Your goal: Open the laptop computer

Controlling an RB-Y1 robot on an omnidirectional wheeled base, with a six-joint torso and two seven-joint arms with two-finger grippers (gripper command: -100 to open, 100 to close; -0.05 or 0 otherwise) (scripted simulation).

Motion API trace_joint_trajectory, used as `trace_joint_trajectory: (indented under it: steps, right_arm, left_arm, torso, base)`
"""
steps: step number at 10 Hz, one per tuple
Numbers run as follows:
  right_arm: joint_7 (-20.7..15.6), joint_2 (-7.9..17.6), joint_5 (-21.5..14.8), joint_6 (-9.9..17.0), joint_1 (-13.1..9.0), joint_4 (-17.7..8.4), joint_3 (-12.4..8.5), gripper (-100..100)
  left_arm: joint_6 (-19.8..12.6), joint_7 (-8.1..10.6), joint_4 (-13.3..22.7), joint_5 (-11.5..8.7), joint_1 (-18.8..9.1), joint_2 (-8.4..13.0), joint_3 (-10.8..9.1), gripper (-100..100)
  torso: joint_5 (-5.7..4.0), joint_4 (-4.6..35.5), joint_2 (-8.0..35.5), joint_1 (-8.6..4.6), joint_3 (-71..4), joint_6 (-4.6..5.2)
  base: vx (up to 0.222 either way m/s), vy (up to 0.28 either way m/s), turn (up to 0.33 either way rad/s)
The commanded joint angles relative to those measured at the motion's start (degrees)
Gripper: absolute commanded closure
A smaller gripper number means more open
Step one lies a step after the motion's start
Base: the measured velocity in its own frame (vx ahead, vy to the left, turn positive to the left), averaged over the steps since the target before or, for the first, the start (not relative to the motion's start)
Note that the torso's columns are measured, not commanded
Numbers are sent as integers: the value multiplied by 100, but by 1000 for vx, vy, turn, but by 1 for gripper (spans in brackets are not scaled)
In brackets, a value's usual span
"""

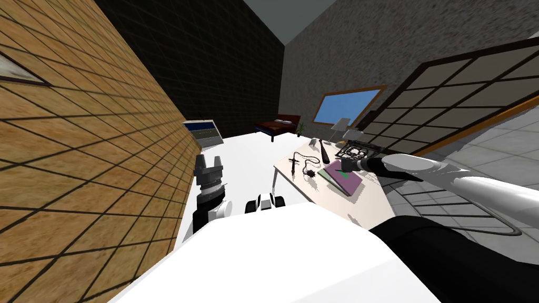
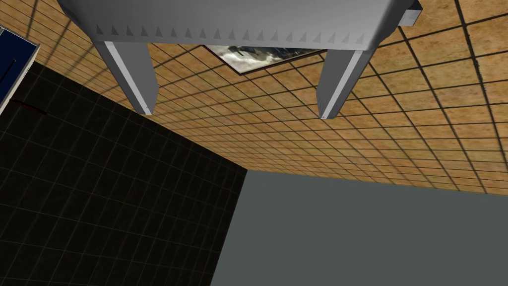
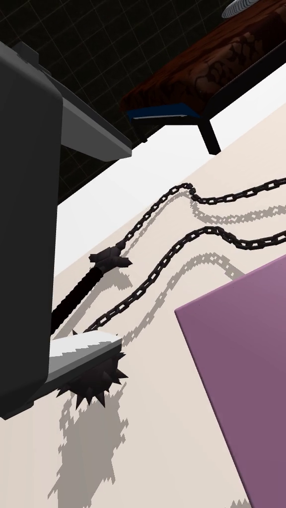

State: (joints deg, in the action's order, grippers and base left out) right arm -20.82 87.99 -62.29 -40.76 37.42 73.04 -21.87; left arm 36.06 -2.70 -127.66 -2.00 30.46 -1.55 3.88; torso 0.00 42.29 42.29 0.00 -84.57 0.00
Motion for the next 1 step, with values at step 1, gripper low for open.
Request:
trace_joint_trajectory:
  steps: [1]
  right_arm:
    - [0, 0, 0, 0, 0, 0, 0, 0]
  left_arm:
    - [0, 0, 0, 0, 0, 0, 0, 0]
  torso:
    - [0, 0, 0, 0, 0, 0]
  base:
    - [0, 0, 0]
